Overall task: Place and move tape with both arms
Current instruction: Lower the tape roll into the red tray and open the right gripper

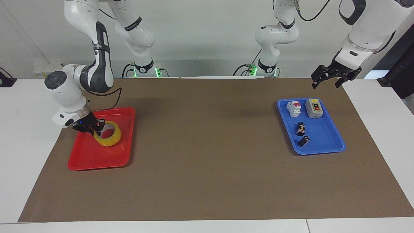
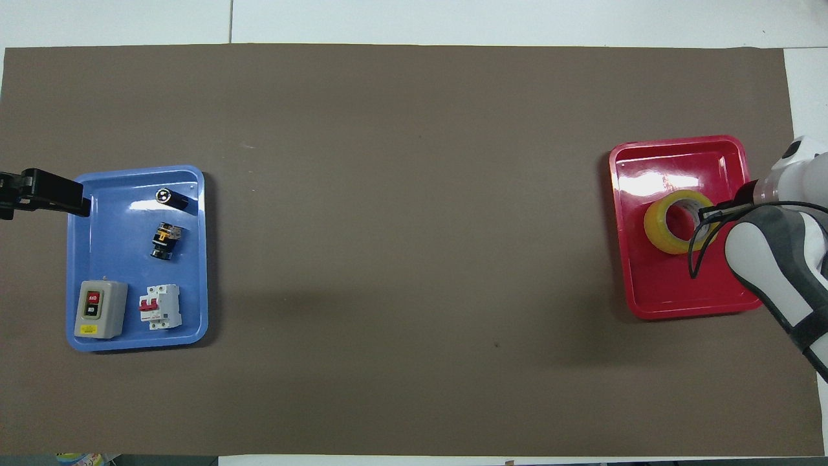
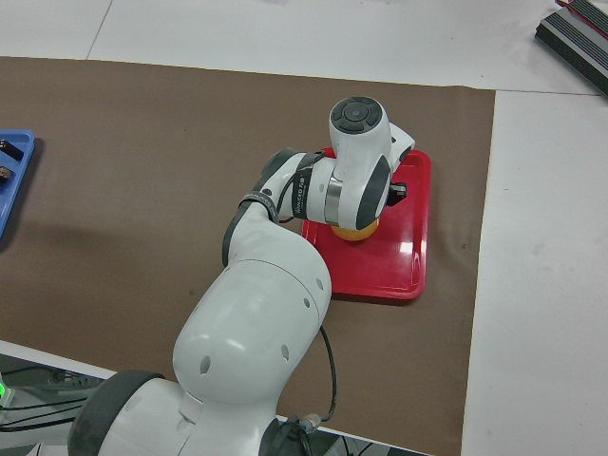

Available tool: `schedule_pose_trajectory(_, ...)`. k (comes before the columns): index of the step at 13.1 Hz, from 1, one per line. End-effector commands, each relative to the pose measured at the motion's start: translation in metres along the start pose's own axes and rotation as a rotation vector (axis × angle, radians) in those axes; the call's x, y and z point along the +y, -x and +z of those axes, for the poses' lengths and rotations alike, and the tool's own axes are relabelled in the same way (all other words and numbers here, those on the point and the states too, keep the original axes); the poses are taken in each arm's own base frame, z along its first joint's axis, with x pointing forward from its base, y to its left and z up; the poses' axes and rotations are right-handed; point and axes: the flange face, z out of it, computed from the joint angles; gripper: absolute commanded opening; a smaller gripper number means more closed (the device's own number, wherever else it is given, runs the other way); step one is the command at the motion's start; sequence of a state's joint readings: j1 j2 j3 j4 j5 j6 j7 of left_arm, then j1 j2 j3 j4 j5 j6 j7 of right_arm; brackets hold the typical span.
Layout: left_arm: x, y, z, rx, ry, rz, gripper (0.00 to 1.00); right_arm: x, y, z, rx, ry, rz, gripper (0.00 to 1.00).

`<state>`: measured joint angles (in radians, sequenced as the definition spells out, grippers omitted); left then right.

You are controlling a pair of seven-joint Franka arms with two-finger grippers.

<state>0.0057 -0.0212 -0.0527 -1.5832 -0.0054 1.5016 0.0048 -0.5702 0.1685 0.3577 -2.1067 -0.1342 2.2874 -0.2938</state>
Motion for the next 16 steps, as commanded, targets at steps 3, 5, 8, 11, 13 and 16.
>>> schedule_pose_trajectory(3, -0.002, 0.007, 0.0, 0.007, 0.023, 0.002, 1.0, 0.007, 0.013, 0.005, 0.044, 0.006, -0.012, 0.15)
schedule_pose_trajectory(5, -0.002, 0.007, 0.0, 0.007, 0.023, 0.002, 1.0, 0.009, 0.013, 0.003, 0.034, 0.003, -0.003, 1.0)
schedule_pose_trajectory(8, -0.002, 0.007, -0.001, 0.009, 0.023, 0.002, 1.0, 0.018, -0.004, -0.036, 0.018, 0.004, 0.002, 1.0)
schedule_pose_trajectory(11, -0.002, 0.007, 0.0, 0.007, 0.023, 0.002, 1.0, -0.001, -0.026, -0.115, -0.044, -0.034, 0.066, 1.0)
schedule_pose_trajectory(13, -0.002, 0.007, 0.0, 0.007, 0.023, 0.002, 1.0, -0.017, -0.029, -0.165, -0.084, -0.039, 0.153, 1.0)
schedule_pose_trajectory(16, -0.002, 0.007, 0.0, 0.007, 0.023, 0.002, 1.0, -0.035, -0.018, -0.229, -0.086, -0.017, 0.19, 1.0)
